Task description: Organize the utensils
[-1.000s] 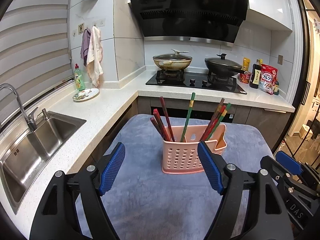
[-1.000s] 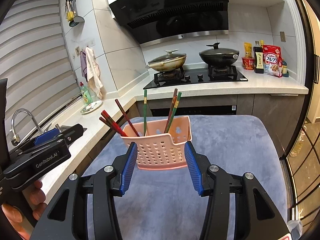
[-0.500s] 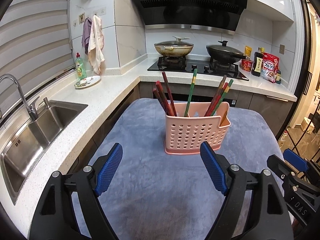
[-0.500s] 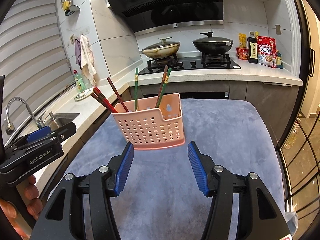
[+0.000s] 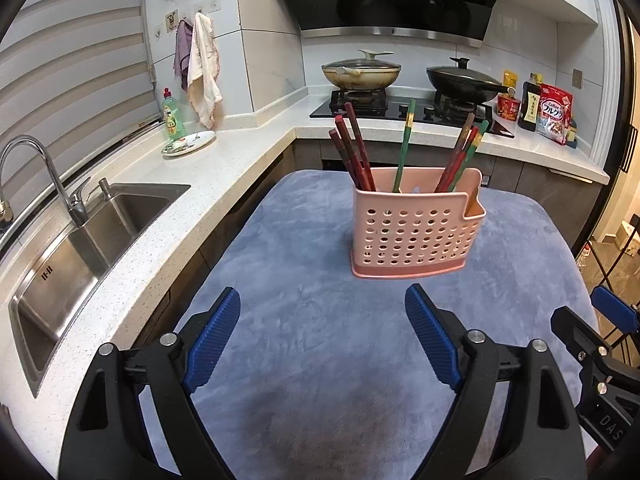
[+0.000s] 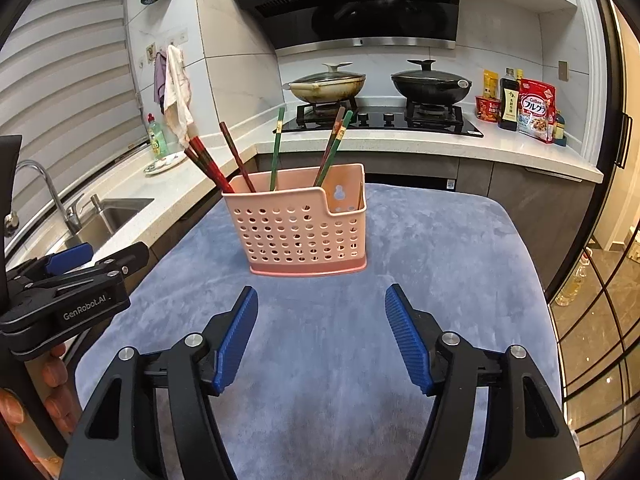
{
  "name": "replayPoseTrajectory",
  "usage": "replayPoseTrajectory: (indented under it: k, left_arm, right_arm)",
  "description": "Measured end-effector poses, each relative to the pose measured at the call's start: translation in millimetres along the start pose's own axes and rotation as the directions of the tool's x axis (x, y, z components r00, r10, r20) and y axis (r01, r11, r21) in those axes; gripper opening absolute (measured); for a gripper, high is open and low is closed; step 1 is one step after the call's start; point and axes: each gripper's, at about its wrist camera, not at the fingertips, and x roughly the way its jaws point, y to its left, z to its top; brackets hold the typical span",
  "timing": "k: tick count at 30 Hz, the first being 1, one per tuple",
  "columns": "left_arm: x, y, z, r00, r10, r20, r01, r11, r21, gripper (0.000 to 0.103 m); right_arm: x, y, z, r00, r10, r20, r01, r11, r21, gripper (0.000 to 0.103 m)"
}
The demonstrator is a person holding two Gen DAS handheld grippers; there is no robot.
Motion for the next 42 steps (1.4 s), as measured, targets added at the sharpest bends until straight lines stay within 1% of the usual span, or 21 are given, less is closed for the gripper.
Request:
replayPoseTrajectory:
  k: [3,5,9,13,16,20,25,28,30,31,42]
  left_arm:
    - [1.5,-0.1,-2.4,1.0,0.005,-0.01,-0.005,1.0,0.009,0.083]
    - [2.6,-0.8,-4.7,1.0,0.012,-0.018,-0.012,1.0,0.015,0.087]
    - [3.5,-0.7,-8.8,1.0,0.022,-0.022,-0.021,0.999,0.026,0.089]
    - [5.7,-1.3,-12.0,0.999,0.028,-0.034,-0.027,0.999,0.028,0.093]
    - [7.5,-1.7,-13.1,0.998,0.033,-0.044,-0.032,0.999,0.032,0.094]
    - [11.2,-0.3,-15.5,0.998,0.04,-0.056,-0.038,0.999,0.028,0.096]
    - [16.5,0.0,-18.4,0.996,0.066,-0.062,-0.063,0.997,0.034,0.096]
    - [18.6,-0.3,-18.2,0.995,0.066,-0.07,-0.063,0.997,0.037,0.096]
    - [20.4,-0.2,-18.0,0.995,0.064,-0.073,-0.062,0.997,0.037,0.096]
    - [21.5,-0.1,-17.7,0.995,0.064,-0.075,-0.061,0.997,0.037,0.096]
    - [33.1,0.1,-7.2,0.995,0.063,-0.079,-0.061,0.998,0.023,0.096]
  right_arm:
    - [1.1,1.3,-2.7,1.0,0.0,-0.008,0.0,1.0,-0.006,0.067]
    - [1.0,2.0,-4.7,1.0,0.002,-0.011,-0.002,1.0,-0.007,0.069]
    - [-0.1,1.2,-6.7,1.0,0.006,-0.015,-0.006,1.0,0.001,0.074]
    - [-0.7,-1.0,-6.6,1.0,-0.001,-0.012,0.001,1.0,0.009,0.084]
    - [-0.1,-3.6,-5.5,1.0,-0.005,-0.015,0.005,1.0,0.017,0.084]
    - [5.0,-6.0,-5.5,0.999,-0.007,-0.039,0.008,1.0,0.02,0.085]
    - [10.4,-6.0,-5.5,0.998,-0.007,-0.055,0.008,1.0,0.02,0.085]
    - [13.6,-4.6,-4.4,0.998,-0.016,-0.054,0.016,1.0,0.01,0.086]
    - [15.0,-3.9,-3.6,0.999,-0.017,-0.051,0.018,1.0,0.006,0.088]
    - [16.2,-3.5,-2.7,0.998,-0.019,-0.054,0.019,1.0,0.004,0.097]
    - [28.1,-6.1,6.8,0.998,-0.033,-0.061,0.034,0.999,0.018,0.097]
